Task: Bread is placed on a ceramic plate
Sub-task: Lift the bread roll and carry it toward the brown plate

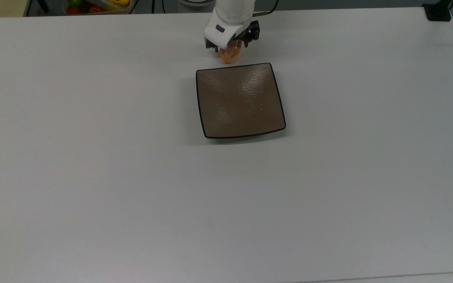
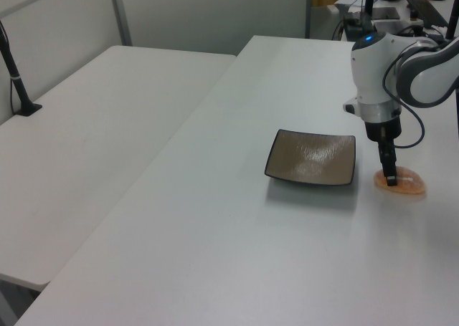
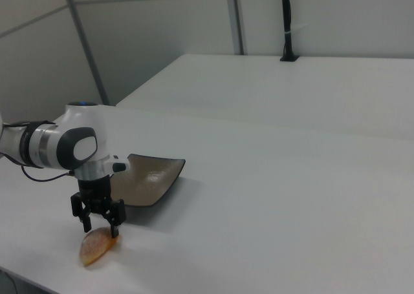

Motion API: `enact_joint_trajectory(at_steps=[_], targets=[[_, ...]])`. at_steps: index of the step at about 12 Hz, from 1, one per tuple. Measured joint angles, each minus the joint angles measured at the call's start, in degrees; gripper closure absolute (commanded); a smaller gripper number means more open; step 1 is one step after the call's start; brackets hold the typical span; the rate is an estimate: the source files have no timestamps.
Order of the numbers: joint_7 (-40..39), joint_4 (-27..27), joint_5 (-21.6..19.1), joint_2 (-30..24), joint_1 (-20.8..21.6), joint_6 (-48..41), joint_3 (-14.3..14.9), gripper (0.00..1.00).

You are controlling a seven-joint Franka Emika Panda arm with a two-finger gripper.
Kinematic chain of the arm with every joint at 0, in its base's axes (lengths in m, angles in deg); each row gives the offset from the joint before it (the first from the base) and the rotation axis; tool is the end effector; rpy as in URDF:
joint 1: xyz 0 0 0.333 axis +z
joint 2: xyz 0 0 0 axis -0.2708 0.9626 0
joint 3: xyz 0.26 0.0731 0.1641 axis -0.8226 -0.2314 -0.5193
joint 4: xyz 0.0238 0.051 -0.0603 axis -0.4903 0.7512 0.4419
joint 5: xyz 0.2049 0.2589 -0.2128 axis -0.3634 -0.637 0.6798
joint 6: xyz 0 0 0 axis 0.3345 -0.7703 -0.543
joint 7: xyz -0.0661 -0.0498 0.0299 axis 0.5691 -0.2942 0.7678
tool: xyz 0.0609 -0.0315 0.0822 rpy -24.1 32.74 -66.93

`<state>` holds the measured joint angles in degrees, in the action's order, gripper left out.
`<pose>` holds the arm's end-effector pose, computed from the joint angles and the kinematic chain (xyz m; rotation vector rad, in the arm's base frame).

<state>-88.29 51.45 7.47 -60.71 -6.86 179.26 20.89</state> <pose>0.4364 0.1539 0.3177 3.0791 0.4258 -0.4052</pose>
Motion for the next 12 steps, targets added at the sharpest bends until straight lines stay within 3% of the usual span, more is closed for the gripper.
enact_joint_trajectory(at_steps=[2,3,9,12], targets=[[0.08,0.01,0.00,0.05,0.28,0.00,-0.07,0.77],[0.10,0.00,0.00,0.04,0.29,0.00,-0.07,0.78],[0.16,-0.17,0.00,-1.10,0.29,-0.56,-0.07,0.78],[0.16,-2.75,0.00,-5.35,-0.40,-4.59,-0.06,0.78]])
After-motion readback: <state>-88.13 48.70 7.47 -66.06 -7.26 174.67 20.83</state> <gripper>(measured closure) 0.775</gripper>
